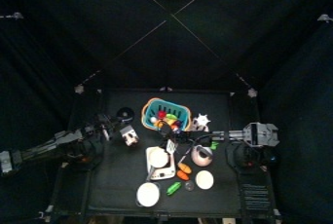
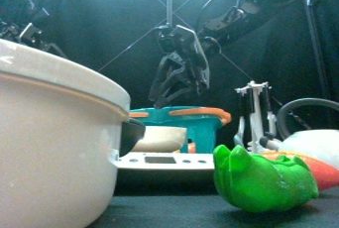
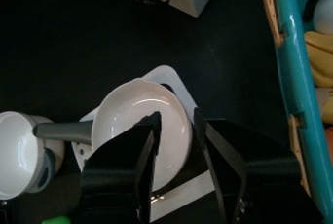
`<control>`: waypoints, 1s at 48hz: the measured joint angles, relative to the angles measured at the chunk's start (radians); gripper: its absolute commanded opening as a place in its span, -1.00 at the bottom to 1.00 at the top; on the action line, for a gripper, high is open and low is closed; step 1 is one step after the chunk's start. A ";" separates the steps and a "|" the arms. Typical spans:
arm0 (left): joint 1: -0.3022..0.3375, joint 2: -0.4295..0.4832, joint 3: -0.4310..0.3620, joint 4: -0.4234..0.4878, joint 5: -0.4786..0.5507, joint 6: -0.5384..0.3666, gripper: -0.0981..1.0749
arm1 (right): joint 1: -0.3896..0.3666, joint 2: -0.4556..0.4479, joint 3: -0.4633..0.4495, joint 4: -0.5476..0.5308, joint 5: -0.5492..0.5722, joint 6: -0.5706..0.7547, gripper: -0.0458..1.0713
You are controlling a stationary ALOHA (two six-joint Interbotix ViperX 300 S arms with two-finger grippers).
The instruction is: Grab pot
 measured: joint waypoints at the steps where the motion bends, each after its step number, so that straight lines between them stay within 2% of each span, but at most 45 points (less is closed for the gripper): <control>1: 0.000 0.000 0.000 0.000 0.000 0.000 0.42 | 0.005 -0.002 -0.003 -0.008 0.000 -0.003 0.39; 11: 0.000 0.000 0.000 0.000 0.000 0.000 0.42 | 0.110 0.006 -0.061 -0.184 0.002 0.003 0.39; 21: 0.003 0.000 0.000 0.000 0.000 -0.002 0.42 | 0.222 0.110 -0.176 -0.308 -0.005 0.005 0.38; 34: 0.005 0.000 0.000 0.000 0.000 0.000 0.42 | 0.313 0.265 -0.324 -0.348 0.025 0.002 0.38; 48: 0.006 0.000 0.000 0.002 0.000 0.000 0.42 | 0.357 0.345 -0.434 -0.331 0.118 -0.002 0.38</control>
